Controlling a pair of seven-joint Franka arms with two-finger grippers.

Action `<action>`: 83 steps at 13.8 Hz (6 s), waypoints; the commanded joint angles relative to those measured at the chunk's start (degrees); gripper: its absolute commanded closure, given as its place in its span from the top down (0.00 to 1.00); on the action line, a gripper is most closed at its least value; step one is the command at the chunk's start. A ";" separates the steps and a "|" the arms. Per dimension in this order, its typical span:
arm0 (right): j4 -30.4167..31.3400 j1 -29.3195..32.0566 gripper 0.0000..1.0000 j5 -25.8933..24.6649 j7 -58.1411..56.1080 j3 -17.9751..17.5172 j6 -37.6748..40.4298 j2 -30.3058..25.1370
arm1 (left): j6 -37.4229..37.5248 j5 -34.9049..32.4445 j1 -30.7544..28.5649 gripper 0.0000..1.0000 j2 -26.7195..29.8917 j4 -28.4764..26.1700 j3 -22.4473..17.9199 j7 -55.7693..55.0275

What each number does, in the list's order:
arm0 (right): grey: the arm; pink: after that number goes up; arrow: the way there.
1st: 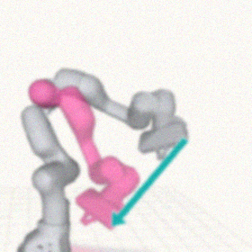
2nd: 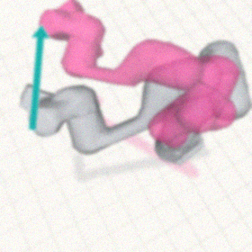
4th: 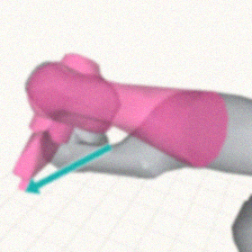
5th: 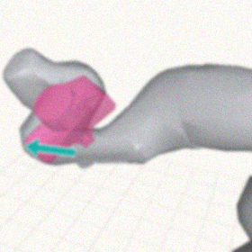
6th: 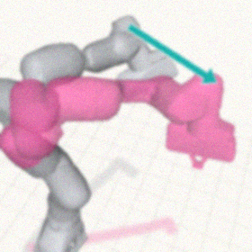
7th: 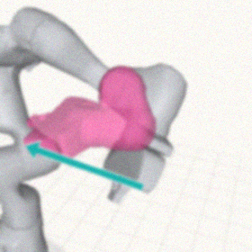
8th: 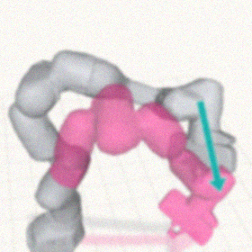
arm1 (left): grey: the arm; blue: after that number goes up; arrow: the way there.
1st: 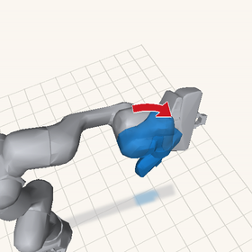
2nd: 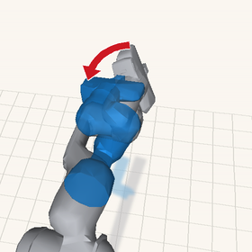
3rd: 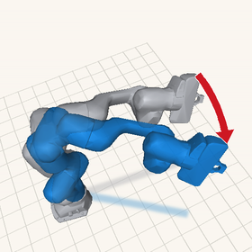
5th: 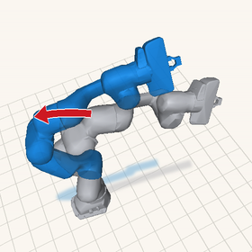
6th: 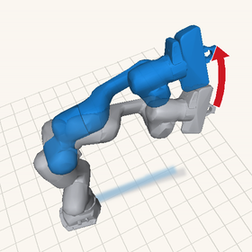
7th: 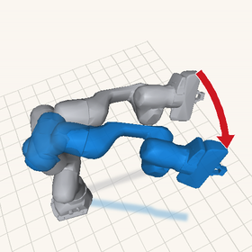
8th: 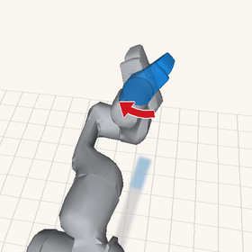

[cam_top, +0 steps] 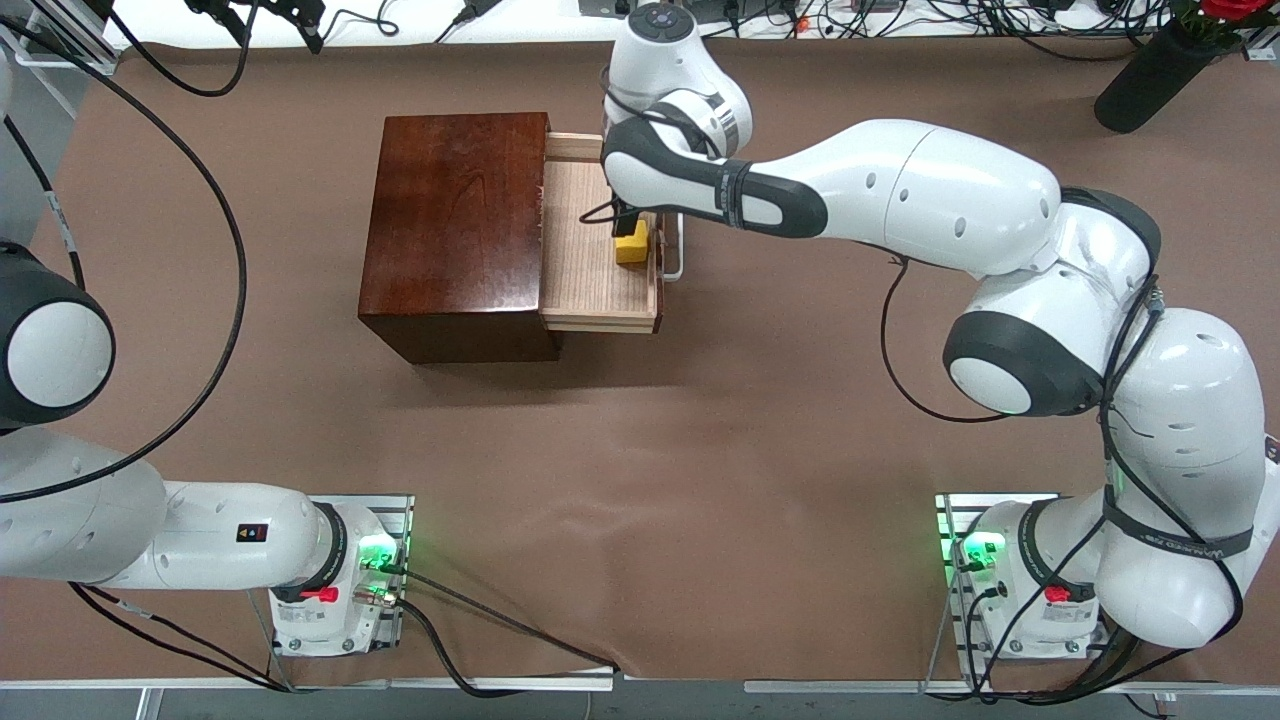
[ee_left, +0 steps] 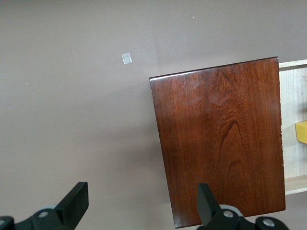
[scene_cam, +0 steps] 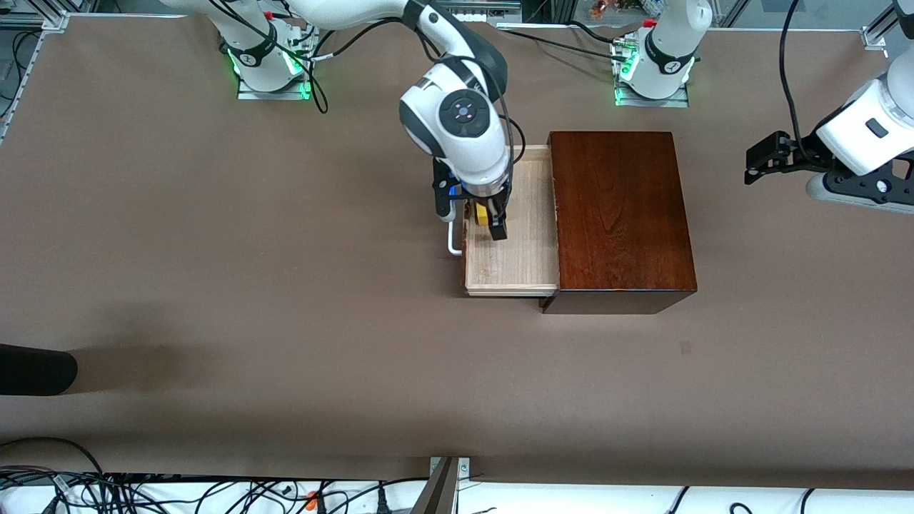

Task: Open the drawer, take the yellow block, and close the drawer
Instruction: 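Move the right gripper over the yellow cube in the drawer, then lower the right gripper and close it on the yellow cube, then lift the yellow cube out of the drawer with the right gripper, then set the cube down with the right gripper while the left gripper reaches the drawer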

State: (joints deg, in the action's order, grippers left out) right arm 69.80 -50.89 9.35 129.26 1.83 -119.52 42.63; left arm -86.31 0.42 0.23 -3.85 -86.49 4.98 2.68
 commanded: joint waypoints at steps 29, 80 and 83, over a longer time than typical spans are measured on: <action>1.74 3.69 0.27 -3.37 -18.92 2.82 11.15 -13.28 | 0.00 1.69 -0.05 1.00 -0.19 1.41 -0.14 -0.84; 8.45 10.20 1.00 9.39 -140.16 46.07 34.86 -15.48 | -24.26 -9.91 41.87 1.00 -35.00 8.09 4.52 36.34; 4.12 10.20 1.00 7.53 -140.51 48.09 40.67 -17.75 | -21.19 -10.00 41.17 1.00 -34.65 7.91 4.52 36.34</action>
State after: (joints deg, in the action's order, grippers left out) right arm 76.61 -40.78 17.86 -11.55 48.47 -82.86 25.69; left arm -110.11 -8.00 41.77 -39.52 -78.48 9.37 37.93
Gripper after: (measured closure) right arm 0.000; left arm 0.000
